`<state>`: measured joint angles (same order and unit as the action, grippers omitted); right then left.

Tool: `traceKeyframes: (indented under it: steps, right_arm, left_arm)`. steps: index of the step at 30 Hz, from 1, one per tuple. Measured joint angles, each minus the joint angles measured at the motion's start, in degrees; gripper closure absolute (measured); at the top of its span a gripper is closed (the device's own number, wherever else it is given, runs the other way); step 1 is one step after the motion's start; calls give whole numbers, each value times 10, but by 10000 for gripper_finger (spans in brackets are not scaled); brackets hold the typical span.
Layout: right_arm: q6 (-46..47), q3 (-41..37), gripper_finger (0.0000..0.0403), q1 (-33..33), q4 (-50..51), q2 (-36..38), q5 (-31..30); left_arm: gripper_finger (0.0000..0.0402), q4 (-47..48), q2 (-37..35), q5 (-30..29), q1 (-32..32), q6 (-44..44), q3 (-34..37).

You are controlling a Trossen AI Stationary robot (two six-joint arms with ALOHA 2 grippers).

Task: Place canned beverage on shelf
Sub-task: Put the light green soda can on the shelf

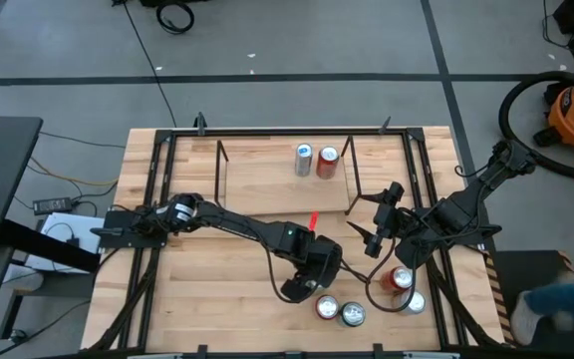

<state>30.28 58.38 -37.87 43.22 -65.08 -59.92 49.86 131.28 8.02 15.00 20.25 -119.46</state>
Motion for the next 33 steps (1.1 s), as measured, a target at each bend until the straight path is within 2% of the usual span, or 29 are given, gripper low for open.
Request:
traceKeyframes:
  steps: [7,18,33]
  right_arm:
    - [0,0,56,0,-1,0,0]
    - [1,0,56,0,-3,0,0]
    - [18,0,56,-15,-2,0,16]
  left_arm:
    - [103,-1,0,-14,-1,-49,-1]
    - [102,80,-18,-56,-11,-85,-1]
    - [102,167,-33,-68,-21,-118,1]
